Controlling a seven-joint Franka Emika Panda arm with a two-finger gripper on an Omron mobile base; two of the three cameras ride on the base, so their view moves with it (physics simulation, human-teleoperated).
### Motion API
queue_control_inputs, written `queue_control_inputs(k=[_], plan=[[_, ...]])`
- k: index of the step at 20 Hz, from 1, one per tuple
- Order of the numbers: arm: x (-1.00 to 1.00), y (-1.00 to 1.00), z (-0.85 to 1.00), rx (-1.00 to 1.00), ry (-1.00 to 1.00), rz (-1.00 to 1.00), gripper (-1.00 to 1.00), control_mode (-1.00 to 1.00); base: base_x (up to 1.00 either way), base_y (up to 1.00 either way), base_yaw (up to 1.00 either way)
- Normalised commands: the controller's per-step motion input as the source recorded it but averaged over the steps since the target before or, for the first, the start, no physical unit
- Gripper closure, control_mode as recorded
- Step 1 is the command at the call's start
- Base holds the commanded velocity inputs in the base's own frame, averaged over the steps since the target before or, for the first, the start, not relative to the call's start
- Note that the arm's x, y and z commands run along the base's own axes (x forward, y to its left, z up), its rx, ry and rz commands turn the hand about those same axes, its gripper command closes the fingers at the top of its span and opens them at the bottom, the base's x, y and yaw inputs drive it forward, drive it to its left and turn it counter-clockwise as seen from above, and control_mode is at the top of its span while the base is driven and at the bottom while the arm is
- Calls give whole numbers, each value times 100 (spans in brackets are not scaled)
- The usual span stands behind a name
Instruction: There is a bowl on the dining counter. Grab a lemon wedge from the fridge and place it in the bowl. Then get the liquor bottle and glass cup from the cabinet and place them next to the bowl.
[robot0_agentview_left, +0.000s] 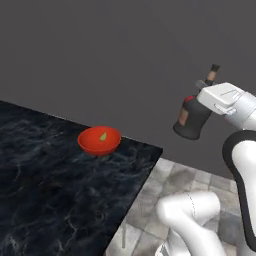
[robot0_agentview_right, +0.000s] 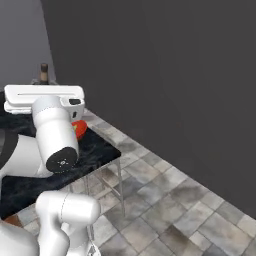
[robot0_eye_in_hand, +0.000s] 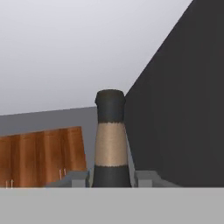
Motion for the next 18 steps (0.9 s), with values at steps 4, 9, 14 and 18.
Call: queue_control_inputs(k=[4, 9, 14, 18], plan=[[0, 0, 0, 0, 0, 0, 100, 100, 1, -48, 70], [0, 0, 0, 0, 0, 0, 100, 100, 10, -60, 62], [0, 0, 0, 0, 0, 0, 100, 100, 46, -76, 45], [0, 0, 0, 0, 0, 0, 100, 100, 52, -77, 38]])
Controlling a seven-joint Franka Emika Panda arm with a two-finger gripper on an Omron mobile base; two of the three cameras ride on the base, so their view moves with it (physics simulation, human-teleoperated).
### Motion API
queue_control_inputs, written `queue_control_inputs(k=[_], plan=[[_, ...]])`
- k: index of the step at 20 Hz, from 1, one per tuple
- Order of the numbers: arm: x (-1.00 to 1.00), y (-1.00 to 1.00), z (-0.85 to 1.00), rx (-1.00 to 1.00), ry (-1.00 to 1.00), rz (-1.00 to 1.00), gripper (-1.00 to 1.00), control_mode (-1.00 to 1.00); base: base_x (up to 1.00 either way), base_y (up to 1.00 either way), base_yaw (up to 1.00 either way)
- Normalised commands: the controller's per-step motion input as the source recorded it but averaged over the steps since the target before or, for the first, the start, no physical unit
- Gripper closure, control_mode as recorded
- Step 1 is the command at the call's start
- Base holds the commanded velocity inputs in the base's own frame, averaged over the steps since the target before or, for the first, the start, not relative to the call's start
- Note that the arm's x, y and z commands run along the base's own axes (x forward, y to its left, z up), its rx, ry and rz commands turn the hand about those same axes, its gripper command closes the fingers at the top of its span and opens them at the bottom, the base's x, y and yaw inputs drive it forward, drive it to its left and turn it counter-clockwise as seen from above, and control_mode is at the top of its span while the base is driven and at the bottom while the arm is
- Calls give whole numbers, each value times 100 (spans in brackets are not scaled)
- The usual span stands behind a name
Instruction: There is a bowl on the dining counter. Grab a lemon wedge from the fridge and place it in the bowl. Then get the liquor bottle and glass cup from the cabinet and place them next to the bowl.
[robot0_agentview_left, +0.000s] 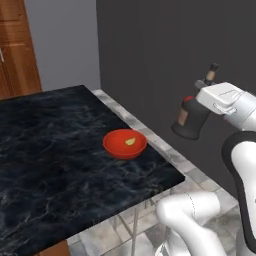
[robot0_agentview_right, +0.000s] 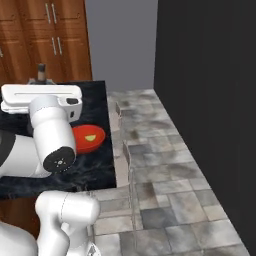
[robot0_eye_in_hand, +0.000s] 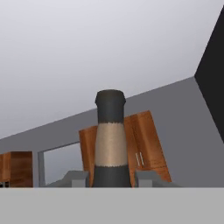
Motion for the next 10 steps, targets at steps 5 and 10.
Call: queue_control_inputs(k=[5, 10], plan=[[0, 0, 0, 0, 0, 0, 100, 100, 26, -46, 36], [0, 0, 0, 0, 0, 0, 100, 100, 53, -51, 43]])
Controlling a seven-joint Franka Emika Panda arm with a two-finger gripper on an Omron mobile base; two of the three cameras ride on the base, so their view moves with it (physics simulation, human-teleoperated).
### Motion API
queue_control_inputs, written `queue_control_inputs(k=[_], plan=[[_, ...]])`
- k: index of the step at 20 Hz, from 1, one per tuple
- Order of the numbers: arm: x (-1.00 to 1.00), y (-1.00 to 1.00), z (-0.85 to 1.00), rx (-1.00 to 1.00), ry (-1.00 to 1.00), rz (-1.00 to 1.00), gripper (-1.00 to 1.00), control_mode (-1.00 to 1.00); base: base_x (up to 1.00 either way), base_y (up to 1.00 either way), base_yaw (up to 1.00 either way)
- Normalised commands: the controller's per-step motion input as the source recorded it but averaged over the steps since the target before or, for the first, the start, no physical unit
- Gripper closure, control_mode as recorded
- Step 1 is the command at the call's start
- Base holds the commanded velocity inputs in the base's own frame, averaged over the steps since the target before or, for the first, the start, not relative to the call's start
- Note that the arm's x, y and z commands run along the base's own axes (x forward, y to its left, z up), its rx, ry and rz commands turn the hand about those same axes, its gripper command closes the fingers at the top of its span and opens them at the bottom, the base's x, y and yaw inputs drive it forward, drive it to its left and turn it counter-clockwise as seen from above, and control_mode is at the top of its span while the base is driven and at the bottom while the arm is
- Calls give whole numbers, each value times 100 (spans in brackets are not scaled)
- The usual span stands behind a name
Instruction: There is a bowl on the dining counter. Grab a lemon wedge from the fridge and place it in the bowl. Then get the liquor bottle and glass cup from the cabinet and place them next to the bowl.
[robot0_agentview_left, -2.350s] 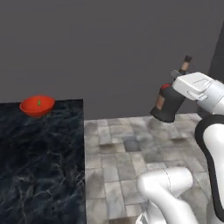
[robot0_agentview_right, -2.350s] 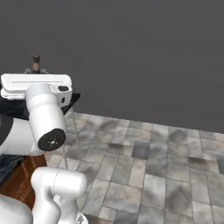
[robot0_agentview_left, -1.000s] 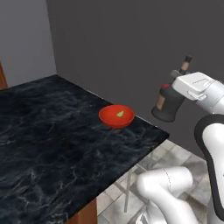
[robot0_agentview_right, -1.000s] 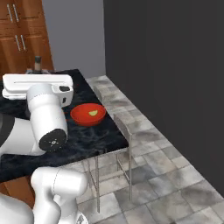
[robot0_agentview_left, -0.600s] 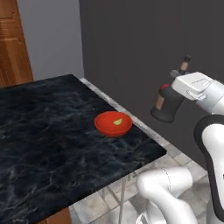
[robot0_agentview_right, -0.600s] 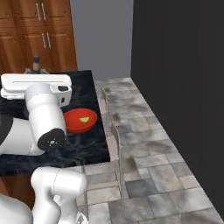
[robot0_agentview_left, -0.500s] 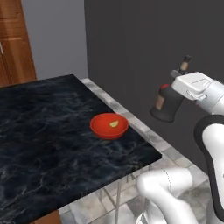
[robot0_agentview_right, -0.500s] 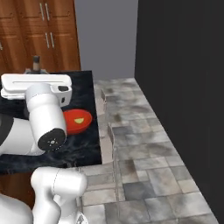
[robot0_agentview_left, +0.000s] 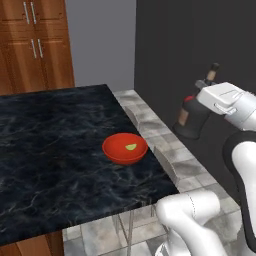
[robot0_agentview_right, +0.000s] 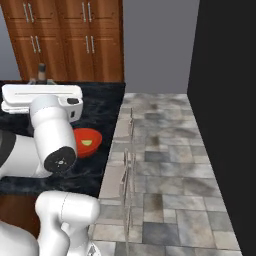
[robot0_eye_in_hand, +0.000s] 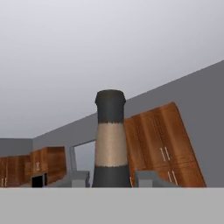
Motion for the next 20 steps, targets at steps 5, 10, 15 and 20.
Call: queue_control_inputs(k=[5, 10, 15, 20], plan=[[5, -10, -27, 0, 3, 16, 100, -100, 15, -14, 25], [0, -26, -99, -4, 1, 45, 100, -100, 0, 0, 0], [1, 1, -94, -19, 2, 44, 100, -100, 0, 0, 0], [-2, 69, -97, -25, -8, 32, 100, -100, 0, 0, 0]])
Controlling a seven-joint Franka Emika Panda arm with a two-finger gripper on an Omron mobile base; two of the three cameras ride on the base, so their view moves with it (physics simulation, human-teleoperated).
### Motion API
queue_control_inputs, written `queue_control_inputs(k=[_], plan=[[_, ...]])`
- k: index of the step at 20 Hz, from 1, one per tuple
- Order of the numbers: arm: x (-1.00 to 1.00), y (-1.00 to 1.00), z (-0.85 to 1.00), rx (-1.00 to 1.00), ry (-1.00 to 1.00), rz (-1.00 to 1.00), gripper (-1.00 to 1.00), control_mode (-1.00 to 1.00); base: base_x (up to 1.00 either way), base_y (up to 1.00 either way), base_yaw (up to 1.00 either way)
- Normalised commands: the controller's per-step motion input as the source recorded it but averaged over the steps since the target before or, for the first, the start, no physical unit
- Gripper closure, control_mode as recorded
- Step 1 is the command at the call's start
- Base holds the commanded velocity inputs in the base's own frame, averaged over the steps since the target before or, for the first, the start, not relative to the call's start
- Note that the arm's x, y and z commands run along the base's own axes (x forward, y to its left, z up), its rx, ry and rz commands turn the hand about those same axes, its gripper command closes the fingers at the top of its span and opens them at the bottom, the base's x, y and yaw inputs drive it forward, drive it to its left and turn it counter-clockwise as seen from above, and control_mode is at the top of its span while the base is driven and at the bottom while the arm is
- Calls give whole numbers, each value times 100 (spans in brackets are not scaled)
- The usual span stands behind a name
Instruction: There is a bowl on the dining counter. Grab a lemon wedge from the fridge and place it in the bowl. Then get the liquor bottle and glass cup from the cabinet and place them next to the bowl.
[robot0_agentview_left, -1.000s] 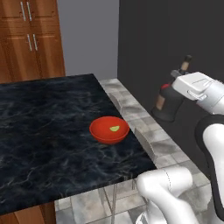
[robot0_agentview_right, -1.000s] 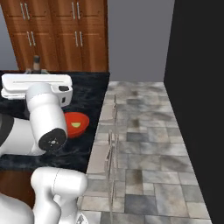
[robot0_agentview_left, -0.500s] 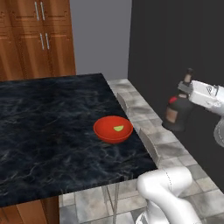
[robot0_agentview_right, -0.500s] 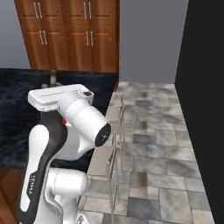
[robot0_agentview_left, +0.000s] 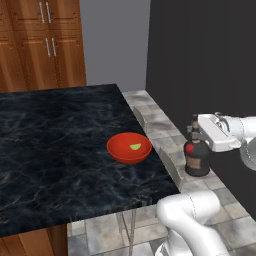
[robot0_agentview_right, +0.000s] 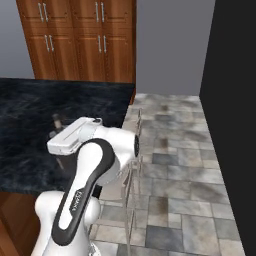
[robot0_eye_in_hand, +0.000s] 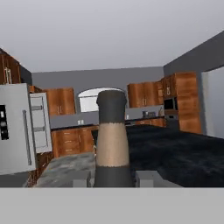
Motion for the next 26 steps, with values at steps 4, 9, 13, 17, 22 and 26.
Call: queue_control_inputs(k=[4, 9, 13, 17, 22, 26], plan=[[9, 71, -80, -9, -12, 15, 100, -100, 0, 0, 0], [26, 23, -55, 5, -4, 16, 100, -100, 0, 0, 0], [33, 1, -37, 22, 0, 19, 100, -100, 0, 0, 0], [42, 3, -29, 16, 0, 19, 100, -100, 0, 0, 0], [43, 2, -24, 10, 0, 16, 100, -100, 0, 0, 0], [46, -5, -3, 3, 0, 10, 100, -100, 0, 0, 0]])
